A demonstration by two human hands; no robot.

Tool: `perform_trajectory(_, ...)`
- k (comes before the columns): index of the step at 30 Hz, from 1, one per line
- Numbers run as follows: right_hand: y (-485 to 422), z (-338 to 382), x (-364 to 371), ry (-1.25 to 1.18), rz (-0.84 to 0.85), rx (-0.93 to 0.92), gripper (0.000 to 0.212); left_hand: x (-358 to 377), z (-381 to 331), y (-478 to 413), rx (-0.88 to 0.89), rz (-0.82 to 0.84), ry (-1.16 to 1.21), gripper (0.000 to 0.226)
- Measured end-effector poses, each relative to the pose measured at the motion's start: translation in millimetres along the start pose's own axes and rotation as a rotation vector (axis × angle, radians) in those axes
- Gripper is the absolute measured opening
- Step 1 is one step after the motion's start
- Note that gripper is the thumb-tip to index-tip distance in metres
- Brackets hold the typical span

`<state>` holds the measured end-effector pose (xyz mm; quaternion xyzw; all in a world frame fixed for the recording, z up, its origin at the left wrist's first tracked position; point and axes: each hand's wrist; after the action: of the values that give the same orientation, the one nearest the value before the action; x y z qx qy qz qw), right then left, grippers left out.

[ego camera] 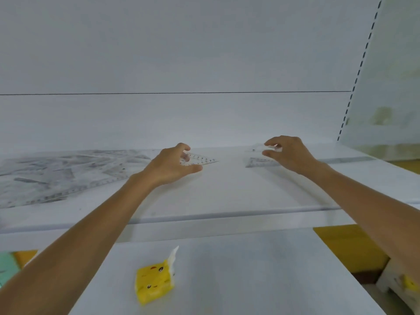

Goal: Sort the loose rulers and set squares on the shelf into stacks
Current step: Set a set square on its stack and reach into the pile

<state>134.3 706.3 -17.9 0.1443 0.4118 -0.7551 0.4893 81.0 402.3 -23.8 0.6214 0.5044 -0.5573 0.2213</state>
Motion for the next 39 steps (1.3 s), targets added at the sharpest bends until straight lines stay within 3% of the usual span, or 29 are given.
perform_trajectory(11,-15.0,-26.7,4.2,0.078,0.245,0.093,0.031,6.1,-20.3,10.7,-0.037,-0.057,0.133,0.043)
perform_trajectory(22,-18.9,-29.3,11.7,0.104,0.292,0.111,0.029,19.7,-24.0,12.2,-0.056,-0.061,0.110,0.040)
perform_trajectory(27,0.2,-5.1,9.2,0.076,0.268,-0.021,0.031,17.4,-25.7,9.4,-0.026,-0.107,0.018,0.039)
perform_trajectory(32,61.2,14.3,6.9,0.098,0.371,-0.168,0.034,20.2,-31.0,1.0,-0.032,-0.078,-0.058,0.042)
perform_trajectory(39,77.2,19.3,6.6,0.083,0.409,-0.195,0.033,27.8,-43.0,-27.6,-0.052,-0.035,-0.018,0.043)
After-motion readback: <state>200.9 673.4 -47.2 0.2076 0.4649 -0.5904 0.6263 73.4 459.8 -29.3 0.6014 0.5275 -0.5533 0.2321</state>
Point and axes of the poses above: each hand's wrist, its own y-axis away from the middle knuckle, its own x-axis out of the palm, z = x × y, and after that the axes turned 14 degrees about -y, right-handed
